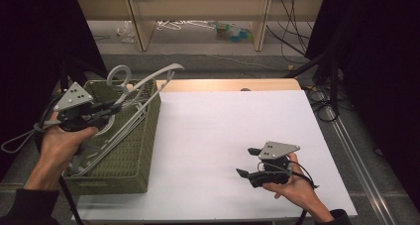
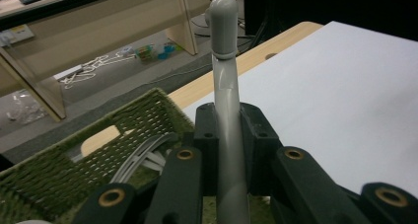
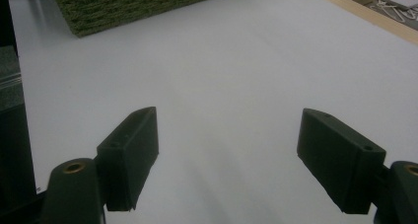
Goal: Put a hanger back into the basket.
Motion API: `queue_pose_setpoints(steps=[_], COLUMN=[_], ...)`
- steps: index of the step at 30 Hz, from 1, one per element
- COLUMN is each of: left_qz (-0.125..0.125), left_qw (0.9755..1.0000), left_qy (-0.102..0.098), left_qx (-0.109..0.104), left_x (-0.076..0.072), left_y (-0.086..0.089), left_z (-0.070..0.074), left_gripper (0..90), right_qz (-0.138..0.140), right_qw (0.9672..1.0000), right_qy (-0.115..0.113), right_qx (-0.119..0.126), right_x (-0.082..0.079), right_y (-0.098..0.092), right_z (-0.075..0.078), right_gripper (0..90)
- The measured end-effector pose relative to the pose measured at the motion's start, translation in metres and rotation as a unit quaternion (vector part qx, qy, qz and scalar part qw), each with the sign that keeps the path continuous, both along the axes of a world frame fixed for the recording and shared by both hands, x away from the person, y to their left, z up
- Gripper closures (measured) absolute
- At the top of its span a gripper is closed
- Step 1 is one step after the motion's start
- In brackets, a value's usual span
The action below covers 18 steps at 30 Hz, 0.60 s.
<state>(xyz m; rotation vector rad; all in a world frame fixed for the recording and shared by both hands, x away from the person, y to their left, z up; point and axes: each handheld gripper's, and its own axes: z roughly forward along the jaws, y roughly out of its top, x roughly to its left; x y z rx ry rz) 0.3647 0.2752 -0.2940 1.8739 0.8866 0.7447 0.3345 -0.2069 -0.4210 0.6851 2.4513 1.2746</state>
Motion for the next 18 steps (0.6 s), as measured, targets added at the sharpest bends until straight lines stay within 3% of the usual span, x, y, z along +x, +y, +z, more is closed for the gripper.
queue_pose_setpoints(steps=[9,18], left_qz=[0.009,0.029], left_qw=[0.9998,0.9995], left_qy=[-0.004,0.007], left_qx=[0.014,0.012], left_x=[0.012,0.015], left_y=[0.025,0.045], left_z=[-0.009,-0.022], left_gripper=[78.9,78.9], right_qz=[0.004,0.003], right_qw=[0.9999,0.9999], right_qy=[0.009,0.008], right_qx=[-0.008,-0.007], right_x=[0.0,0.001], right_y=[0.0,0.0], right_z=[-0.001,0.0], right_gripper=[24.7,24.1])
